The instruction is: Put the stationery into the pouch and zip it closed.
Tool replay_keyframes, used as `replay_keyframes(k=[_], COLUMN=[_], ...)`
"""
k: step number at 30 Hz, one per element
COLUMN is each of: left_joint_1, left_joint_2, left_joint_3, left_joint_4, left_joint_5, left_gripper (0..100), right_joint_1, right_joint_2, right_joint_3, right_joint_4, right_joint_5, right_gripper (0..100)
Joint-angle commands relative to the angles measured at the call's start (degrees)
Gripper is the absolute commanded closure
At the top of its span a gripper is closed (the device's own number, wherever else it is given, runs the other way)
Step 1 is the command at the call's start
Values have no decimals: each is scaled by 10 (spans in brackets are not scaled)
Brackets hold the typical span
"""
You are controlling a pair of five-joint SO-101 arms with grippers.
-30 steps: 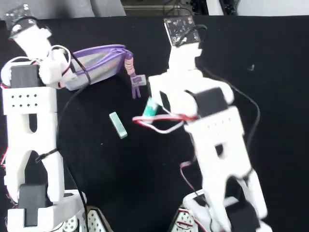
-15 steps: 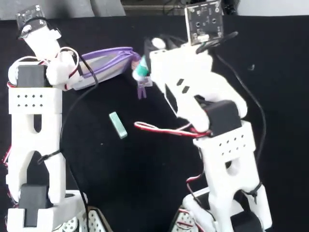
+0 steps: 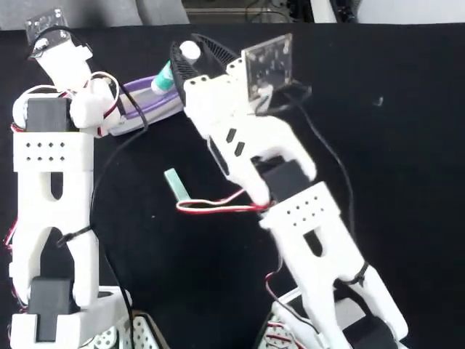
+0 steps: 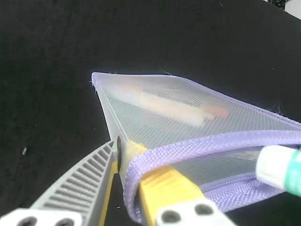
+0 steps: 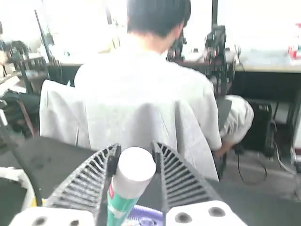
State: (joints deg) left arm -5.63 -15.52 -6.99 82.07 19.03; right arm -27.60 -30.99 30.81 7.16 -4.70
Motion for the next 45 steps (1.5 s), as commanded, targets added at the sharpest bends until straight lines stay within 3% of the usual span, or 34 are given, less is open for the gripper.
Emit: replay_keyframes(k=[1, 13, 21, 28, 36, 41, 45], left_joint_1=[7, 7, 7, 7, -77, -140, -158], left_joint_2=[-20, -20, -18, -18, -18, -18, -18], left_joint_3=[-33, -33, -33, -33, -22, 12, 40], left_joint_4=[0, -1, -1, -1, -40, -104, -146], left_joint_5=[8, 9, 9, 9, 9, 9, 9], left_gripper=[970, 970, 970, 970, 970, 970, 970], right_joint_1=[-6, -57, -57, -54, 6, -11, -22], right_joint_2=[-20, -15, -19, -23, -144, -182, -143], right_joint_3=[17, 163, 171, 153, 90, 67, 84], right_joint_4=[-69, -206, -203, -162, 23, 172, 229], right_joint_5=[5, 10, 9, 10, 4, 7, 4], right_gripper=[987, 981, 685, 655, 655, 655, 655])
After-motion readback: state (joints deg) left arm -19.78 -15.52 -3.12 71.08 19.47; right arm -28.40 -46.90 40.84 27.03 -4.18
